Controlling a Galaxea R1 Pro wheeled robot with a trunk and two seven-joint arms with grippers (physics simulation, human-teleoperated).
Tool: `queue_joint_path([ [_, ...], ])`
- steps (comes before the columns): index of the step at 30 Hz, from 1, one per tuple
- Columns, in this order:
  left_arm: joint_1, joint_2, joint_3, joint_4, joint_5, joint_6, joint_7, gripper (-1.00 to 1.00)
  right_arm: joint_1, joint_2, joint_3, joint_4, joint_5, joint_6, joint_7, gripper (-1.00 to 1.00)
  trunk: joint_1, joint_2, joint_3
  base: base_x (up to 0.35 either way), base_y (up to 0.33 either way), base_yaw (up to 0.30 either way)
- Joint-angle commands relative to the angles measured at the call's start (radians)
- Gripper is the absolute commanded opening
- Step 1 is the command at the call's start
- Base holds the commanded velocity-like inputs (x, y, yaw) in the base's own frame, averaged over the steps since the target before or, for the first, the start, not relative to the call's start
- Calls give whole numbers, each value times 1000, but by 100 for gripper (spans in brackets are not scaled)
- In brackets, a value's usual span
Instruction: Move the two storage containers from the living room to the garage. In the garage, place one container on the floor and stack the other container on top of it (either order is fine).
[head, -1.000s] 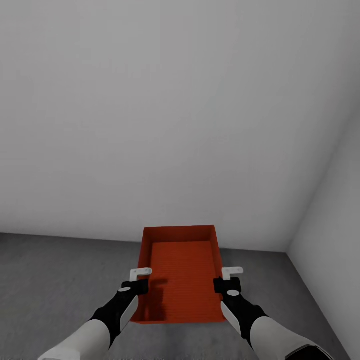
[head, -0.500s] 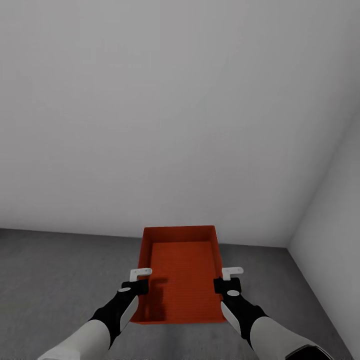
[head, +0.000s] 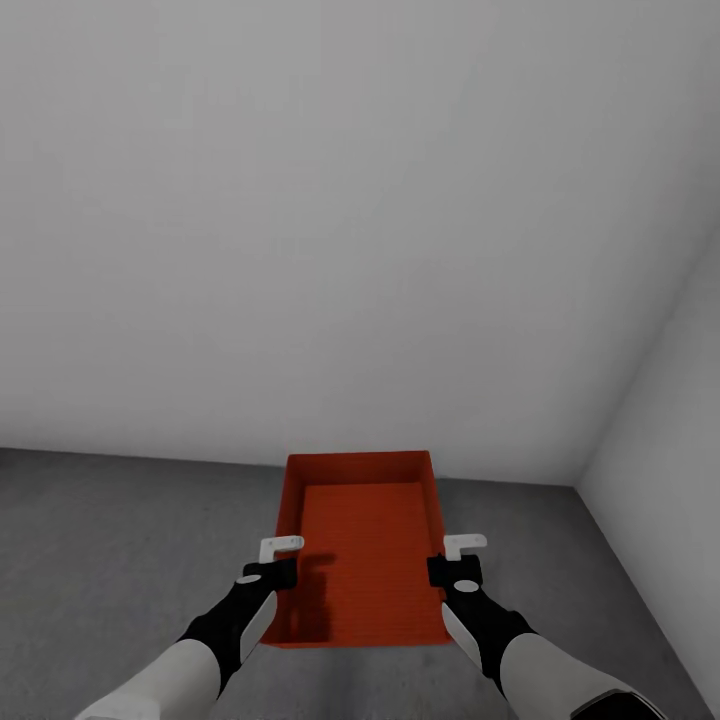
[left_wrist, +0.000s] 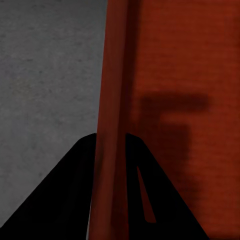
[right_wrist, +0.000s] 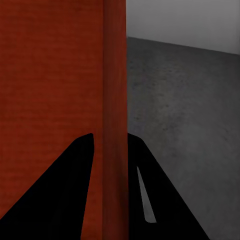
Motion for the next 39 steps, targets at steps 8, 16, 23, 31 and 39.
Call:
queue_joint_path([
  [8,0,2,5,-1,4,7,13,-100,-1,0,-19,-26,-1,-4,-1,-100,31,-57,-39,0,0,0],
  [16,0,2,5,-1,4,7,13,-100,-1,0,-19,-26,-1,-4,-2,-100,35,-64,-55,0,0,0],
  [23,0,2,5,-2,4,7,13,-100,-1,0,-19,-26,-1,-4,-2,-100,35,-64,-66,0,0,0],
  [31,0,2,5,0,2,7,13,-100,-1,0,-19,-26,-2,-4,-1,-100,35,-64,-79,0,0,0],
  [39,0,2,5,1,3,7,13,-100,-1,0,-19,-26,-1,-4,0,-100,35,-64,-92,0,0,0],
])
